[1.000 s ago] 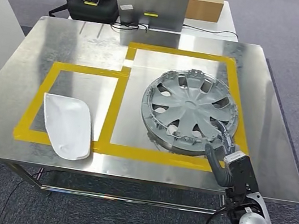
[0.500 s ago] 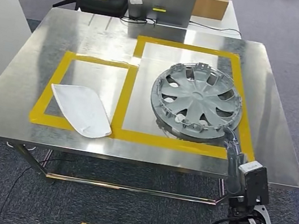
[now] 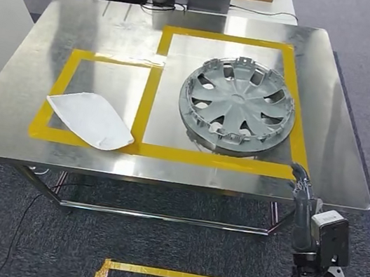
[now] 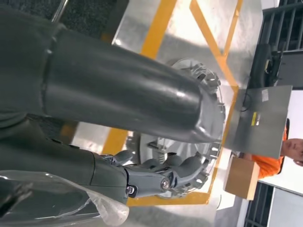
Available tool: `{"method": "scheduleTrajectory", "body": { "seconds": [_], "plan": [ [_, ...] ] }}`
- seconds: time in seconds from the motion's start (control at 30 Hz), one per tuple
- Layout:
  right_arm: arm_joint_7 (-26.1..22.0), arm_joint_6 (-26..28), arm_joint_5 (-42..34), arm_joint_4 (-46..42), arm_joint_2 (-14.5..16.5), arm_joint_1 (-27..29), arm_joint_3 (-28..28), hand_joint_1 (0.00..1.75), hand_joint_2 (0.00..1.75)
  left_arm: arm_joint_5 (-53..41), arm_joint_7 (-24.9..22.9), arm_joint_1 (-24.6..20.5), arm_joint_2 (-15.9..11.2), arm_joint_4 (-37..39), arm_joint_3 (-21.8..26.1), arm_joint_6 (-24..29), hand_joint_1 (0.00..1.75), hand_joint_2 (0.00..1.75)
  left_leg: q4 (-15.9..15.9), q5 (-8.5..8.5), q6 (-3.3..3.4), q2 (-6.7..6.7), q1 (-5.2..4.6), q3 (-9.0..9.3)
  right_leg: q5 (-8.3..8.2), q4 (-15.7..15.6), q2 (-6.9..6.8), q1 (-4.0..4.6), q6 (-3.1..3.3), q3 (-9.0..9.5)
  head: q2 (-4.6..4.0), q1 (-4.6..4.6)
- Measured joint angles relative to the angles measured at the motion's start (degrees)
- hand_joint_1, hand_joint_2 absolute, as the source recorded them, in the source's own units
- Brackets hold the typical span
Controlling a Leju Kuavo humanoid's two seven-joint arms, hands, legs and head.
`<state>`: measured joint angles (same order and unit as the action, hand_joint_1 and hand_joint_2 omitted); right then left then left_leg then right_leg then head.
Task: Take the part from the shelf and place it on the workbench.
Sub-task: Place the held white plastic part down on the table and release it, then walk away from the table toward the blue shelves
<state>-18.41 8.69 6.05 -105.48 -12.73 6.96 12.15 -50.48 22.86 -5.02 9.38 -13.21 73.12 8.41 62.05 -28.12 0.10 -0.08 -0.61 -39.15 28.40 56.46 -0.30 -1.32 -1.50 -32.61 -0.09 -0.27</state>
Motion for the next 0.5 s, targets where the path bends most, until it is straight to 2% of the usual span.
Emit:
{"method": "scheduleTrajectory", "body": {
  "seconds": [0.07, 0.1, 0.13, 0.17, 0.2, 0.27, 0.3, 0.33, 0.4, 0.43, 0.47, 0.5],
  "plan": [
    [-0.01, 0.01, -0.04, -0.07, 0.05, 0.12, -0.05, 0.00, 0.00, 0.01, -0.02, 0.07, 0.04, 0.01, 0.01, -0.01, 0.00, 0.00, 8.20, -3.53, -0.46, 0.03, 0.26, -3.52, -0.18, 0.37, -0.19, 0.14, 0.36, -0.43, 0.00, -0.28],
    [0.01, 0.01, -0.04, -0.07, 0.08, 0.11, -0.05, 0.00, 0.00, 0.01, -0.02, 0.05, 0.04, 0.01, 0.02, -0.02, 0.00, 0.00, 11.70, -4.58, -0.51, 0.04, 0.32, -4.86, -0.22, 0.69, -0.24, 0.25, 0.42, -0.62, 0.00, -0.30],
    [0.02, 0.01, -0.04, -0.07, 0.09, 0.11, -0.06, 0.00, 0.00, 0.01, -0.02, 0.00, 0.05, 0.01, 0.02, -0.02, 0.00, 0.00, 13.38, -4.70, -0.41, 0.03, 0.32, -5.29, -0.24, 1.02, -0.24, 0.36, 0.46, -0.79, 0.00, -0.32],
    [0.02, 0.01, -0.04, -0.07, 0.11, 0.10, -0.07, 0.00, 0.00, 0.01, -0.02, -0.06, 0.05, 0.01, 0.03, -0.02, 0.00, 0.00, 12.82, -3.96, -0.17, 0.01, 0.28, -4.62, -0.26, 1.33, -0.19, 0.47, 0.48, -0.97, 0.00, -0.32],
    [0.02, 0.01, -0.04, -0.07, 0.13, 0.09, -0.07, 0.00, 0.00, 0.01, -0.02, -0.15, 0.05, 0.01, 0.03, -0.02, 0.00, 0.00, 10.02, -2.62, 0.19, -0.03, 0.16, -2.76, -0.27, 1.58, -0.08, 0.56, 0.50, -1.14, 0.00, -0.32],
    [0.01, 0.01, -0.04, -0.12, 0.17, 0.08, -0.07, 0.00, 0.00, 0.01, -0.02, -0.44, -0.03, -0.01, 0.03, -0.02, 0.00, 0.00, 1.80, -0.43, 1.09, -0.15, -0.30, 2.61, -0.37, 1.90, 0.15, 0.74, 0.52, -1.32, 0.00, -0.30],
    [0.01, 0.01, -0.04, -0.16, 0.18, 0.07, -0.07, 0.00, 0.00, 0.00, -0.02, -0.61, -0.08, -0.01, 0.02, -0.02, 0.00, 0.00, -1.20, 0.23, 1.38, -0.18, -0.56, 4.60, -0.51, 1.95, 0.20, 0.76, 0.41, -1.31, 0.00, -0.27],
    [-0.01, 0.01, -0.03, -0.21, 0.19, 0.03, -0.07, 0.00, 0.00, -0.01, -0.02, -0.77, -0.12, -0.01, 0.02, -0.01, 0.00, 0.00, -2.85, 0.51, 1.57, -0.20, -0.80, 5.72, -0.71, 1.96, 0.21, 0.74, 0.20, -1.28, 0.00, -0.28],
    [-0.03, 0.03, -0.01, -0.36, 0.20, -0.01, -0.08, 0.00, 0.00, -0.01, -0.02, -0.95, -0.14, -0.01, 0.01, -0.01, 0.00, 0.00, -3.57, 1.26, 1.88, -0.16, -0.97, 5.82, -1.27, 1.87, 0.19, 0.65, -0.45, -1.29, 0.00, -0.26],
    [-0.07, 0.07, 0.02, -0.46, 0.21, 0.02, -0.10, 0.00, 0.00, 0.00, -0.02, -1.00, -0.15, -0.01, 0.02, -0.01, 0.00, 0.00, -4.00, 1.74, 2.17, -0.05, -0.88, 5.71, -1.00, 2.03, 0.23, 0.63, -0.71, -1.45, 0.00, -0.29],
    [-0.13, 0.14, 0.07, -0.57, 0.21, 0.08, -0.14, 0.00, 0.00, 0.02, -0.02, -1.05, -0.16, -0.02, 0.02, -0.02, 0.00, 0.00, -4.44, 2.38, 2.56, 0.06, -0.74, 5.41, 0.21, 2.75, 0.27, 0.65, -0.93, -1.80, 0.00, -0.20],
    [-0.21, 0.24, 0.16, -0.70, 0.21, 0.13, -0.24, 0.00, 0.00, 0.03, -0.02, -1.08, -0.15, -0.02, 0.03, -0.02, 0.00, 0.44, -4.87, 3.11, 2.90, 0.18, -0.58, 4.92, 2.36, 4.33, 0.30, 0.68, -1.14, -2.40, 0.00, -0.10]
  ]
}}
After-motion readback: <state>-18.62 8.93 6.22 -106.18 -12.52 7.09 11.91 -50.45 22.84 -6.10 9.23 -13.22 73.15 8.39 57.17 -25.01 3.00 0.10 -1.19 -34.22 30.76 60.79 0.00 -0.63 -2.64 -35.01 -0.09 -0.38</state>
